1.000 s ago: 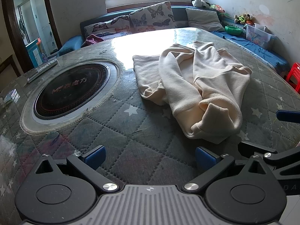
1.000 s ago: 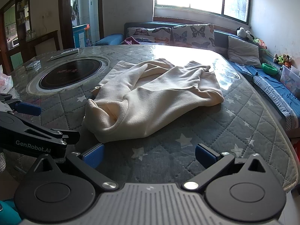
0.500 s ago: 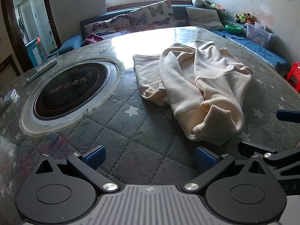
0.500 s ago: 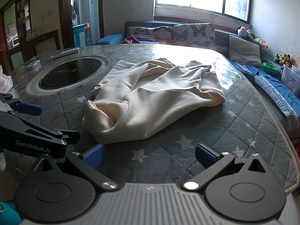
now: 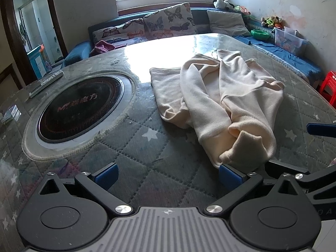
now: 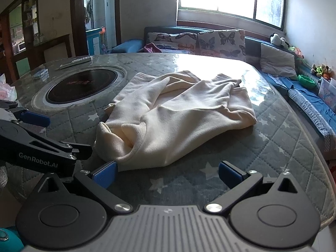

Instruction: Fold clothes

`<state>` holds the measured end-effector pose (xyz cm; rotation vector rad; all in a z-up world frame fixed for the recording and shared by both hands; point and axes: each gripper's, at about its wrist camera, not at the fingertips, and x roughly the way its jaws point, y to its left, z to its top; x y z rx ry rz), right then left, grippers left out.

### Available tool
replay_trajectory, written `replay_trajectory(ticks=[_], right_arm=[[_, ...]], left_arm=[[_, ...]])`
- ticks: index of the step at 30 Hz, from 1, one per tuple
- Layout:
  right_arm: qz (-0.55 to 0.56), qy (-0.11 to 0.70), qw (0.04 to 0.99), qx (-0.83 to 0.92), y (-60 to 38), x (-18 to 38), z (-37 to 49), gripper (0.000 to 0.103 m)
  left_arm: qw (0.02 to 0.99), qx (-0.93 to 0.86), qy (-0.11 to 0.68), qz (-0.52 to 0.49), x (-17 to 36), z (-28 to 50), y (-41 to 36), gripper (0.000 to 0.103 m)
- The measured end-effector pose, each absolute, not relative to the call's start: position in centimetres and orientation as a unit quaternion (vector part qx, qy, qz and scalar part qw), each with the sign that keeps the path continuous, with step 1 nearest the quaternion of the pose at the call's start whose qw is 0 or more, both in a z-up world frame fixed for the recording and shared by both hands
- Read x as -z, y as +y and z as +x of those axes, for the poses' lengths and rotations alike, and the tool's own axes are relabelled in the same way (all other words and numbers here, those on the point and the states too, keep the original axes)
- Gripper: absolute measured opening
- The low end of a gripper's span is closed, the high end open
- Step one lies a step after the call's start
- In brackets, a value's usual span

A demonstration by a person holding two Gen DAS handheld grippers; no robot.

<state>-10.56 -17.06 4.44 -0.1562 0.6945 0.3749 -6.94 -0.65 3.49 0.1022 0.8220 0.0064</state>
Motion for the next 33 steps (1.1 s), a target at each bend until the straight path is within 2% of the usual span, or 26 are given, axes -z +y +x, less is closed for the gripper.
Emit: replay_trajectory(ticks=[26,33], right_arm=[[-0.035,0.323,0.928,-0.182,-18.7,-6.8,-4.8,0.103],[-0.03,0.322,0.929,-0.182,-19.1,-7.0,-1.4,0.101]], left_arm=[[0.932,0.022,0.361,0.022,-6.0,-0.9,1.3,0.102],[0.933,0.034,0.358,0.012,-6.3,3.6,1.5,0.09]])
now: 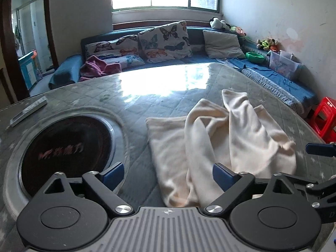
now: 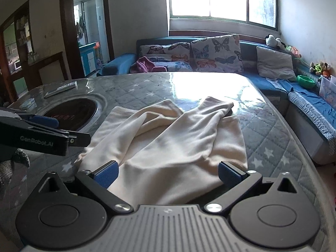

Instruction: Fold clothes

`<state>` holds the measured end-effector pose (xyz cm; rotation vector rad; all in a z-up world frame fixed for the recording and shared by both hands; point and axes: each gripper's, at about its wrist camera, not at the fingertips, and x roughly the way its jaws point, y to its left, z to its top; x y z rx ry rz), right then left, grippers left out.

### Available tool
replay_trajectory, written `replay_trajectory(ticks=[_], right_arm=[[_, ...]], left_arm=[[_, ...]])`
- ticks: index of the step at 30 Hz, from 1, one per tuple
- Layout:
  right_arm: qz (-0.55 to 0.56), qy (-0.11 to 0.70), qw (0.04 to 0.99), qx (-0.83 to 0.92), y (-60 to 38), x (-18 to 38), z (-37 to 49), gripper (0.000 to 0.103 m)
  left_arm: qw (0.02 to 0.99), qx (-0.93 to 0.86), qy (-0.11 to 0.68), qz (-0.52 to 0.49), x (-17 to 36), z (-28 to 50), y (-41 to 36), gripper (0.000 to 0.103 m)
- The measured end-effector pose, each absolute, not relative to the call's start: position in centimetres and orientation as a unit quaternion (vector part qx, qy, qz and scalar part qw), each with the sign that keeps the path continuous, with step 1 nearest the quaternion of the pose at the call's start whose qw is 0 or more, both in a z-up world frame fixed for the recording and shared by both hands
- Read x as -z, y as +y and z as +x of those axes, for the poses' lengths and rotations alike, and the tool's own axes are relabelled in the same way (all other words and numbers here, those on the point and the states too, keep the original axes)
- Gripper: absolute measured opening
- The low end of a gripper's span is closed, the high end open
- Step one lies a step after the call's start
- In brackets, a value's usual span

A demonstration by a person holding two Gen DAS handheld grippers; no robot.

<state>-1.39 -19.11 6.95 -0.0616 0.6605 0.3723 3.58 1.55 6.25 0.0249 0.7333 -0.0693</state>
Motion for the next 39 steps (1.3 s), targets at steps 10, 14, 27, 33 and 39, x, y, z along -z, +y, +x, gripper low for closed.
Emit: replay_trajectory(ticks=[10,14,27,33,39], right_arm=[[-0.009,0.336,0.928,-0.163,-20.4,-6.8,4.8,0.086],[0.001,0.346,0.923,-0.166,-20.3,-6.3,6.8,0.082],[0.016,0.37,0.911,-0.18,-19.1,-5.4,11.9,0.072],[-0.003,0.38,0.906,-0.185,-17.6,-4.7,13.0,0.071],[-0.022,0.39,0.901,-0.189,-16.2,-4.0,13.6,0.06]], left_arm=[[0.926,0.06,0.37,0.033,-5.0,9.3,0.3,0.084],[0.924,0.067,0.375,0.029,-4.5,11.2,0.2,0.086],[0.912,0.112,0.396,0.003,-2.6,14.3,0.1,0.041],[0.914,0.121,0.385,-0.033,-2.9,13.8,1.4,0.009],[0.923,0.1,0.369,-0.044,-3.5,12.7,3.1,0.008]])
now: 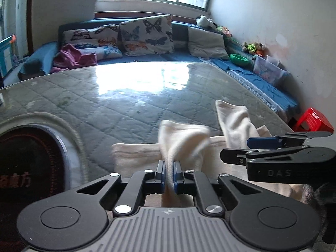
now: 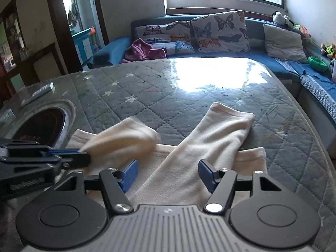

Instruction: Fold clothes

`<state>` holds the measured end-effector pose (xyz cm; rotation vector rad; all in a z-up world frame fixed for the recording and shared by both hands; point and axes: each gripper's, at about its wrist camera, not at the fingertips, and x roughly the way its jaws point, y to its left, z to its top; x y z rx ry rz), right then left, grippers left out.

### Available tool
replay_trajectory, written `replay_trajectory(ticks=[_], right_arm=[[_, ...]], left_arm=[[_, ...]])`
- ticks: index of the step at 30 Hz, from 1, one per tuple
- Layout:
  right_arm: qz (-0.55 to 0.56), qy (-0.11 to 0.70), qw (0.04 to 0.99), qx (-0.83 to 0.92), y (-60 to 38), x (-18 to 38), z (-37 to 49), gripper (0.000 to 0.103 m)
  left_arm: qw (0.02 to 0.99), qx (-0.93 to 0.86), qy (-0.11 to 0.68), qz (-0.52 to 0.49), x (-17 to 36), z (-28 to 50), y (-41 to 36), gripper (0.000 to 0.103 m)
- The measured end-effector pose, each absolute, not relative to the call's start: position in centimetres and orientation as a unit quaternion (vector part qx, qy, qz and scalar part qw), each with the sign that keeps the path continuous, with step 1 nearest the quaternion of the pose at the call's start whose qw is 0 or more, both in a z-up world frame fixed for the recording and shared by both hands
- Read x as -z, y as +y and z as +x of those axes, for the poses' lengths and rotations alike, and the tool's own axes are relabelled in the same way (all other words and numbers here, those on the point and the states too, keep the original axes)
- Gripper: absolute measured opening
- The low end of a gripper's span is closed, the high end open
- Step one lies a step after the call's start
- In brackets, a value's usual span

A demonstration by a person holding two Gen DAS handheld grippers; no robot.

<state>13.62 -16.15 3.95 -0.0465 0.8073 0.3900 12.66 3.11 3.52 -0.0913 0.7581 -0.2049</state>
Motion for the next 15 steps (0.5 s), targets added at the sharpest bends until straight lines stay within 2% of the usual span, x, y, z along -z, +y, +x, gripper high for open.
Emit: replay_trajectory(ticks=[12,15], right_arm=[[-0.055,0.388,0.905,-0.168,-14.9,-3.1,14.1,0.057],[-0.06,0.385,0.906,-0.164,-14.7,-3.1,14.0,0.051]], left_arm=[[0.936,0.045,0.334,-0.102,-5.3,8.3,8.0,0.008],[0.939,0.029,0.321,-0.119,-5.9,6.4,9.5,0.008]])
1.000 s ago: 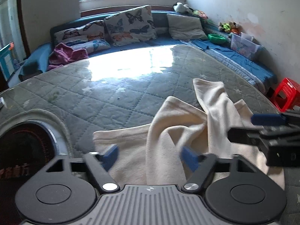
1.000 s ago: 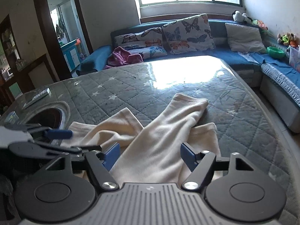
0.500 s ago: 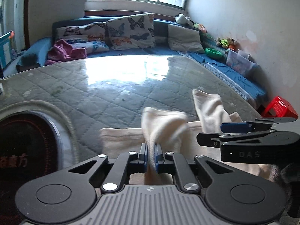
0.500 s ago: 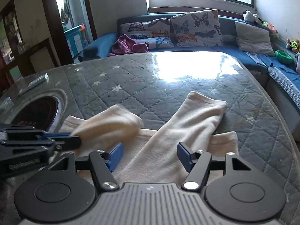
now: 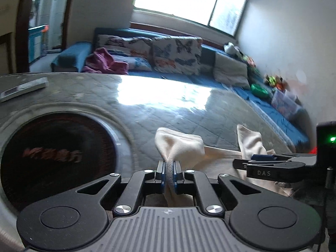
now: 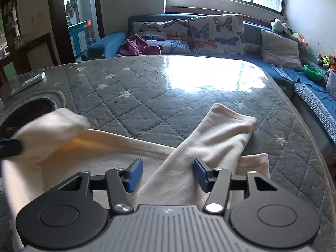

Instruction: Fold clothes

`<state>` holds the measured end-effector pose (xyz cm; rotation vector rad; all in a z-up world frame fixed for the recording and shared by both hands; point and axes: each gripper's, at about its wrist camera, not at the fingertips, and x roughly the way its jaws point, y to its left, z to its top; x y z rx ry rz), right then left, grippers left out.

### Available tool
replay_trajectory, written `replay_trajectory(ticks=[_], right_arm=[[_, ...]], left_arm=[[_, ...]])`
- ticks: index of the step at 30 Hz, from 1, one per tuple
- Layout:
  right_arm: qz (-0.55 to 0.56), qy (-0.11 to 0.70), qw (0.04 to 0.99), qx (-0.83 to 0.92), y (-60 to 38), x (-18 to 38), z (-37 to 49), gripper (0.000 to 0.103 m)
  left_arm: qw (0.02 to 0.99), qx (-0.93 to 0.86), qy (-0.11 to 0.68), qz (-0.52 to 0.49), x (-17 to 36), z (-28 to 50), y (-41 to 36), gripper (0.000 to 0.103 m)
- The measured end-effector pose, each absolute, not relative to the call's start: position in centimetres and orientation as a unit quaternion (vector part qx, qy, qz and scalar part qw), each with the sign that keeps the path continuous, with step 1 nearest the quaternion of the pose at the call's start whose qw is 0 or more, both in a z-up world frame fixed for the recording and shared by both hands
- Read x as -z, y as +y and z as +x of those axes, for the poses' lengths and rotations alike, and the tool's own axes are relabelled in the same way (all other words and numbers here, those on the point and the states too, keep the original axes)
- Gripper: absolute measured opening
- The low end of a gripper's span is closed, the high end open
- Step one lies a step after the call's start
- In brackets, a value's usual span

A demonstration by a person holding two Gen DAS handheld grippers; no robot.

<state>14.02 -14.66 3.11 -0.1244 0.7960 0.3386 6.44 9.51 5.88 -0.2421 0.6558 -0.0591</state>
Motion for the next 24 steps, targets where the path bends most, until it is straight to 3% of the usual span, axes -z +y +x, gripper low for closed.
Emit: replay_trajectory(ticks=[7,11,13,24], right_arm=[[-0.061,0.381,0.91,-0.151,-15.3,-3.1,14.0,0.026],[-0.065,0.378,0.912,-0.147,-15.6,-3.2,13.7,0.018],[-0.064,0.375,0.913,-0.148,-15.7,-3.3,13.3,0.008],[-0.049,0.321,0.937,-0.132,-19.2,-5.9,9.1,0.003]], left_arm=[[0.939,-0.014,0.319,-0.127,-5.6,2.6,12.5,0.008],[0.936,-0.032,0.325,-0.134,-5.0,0.8,13.4,0.008],[0.934,-0.041,0.328,-0.138,-4.6,-0.1,13.8,0.008],[0.93,-0.075,0.327,-0.149,-4.2,-3.4,16.4,0.008]])
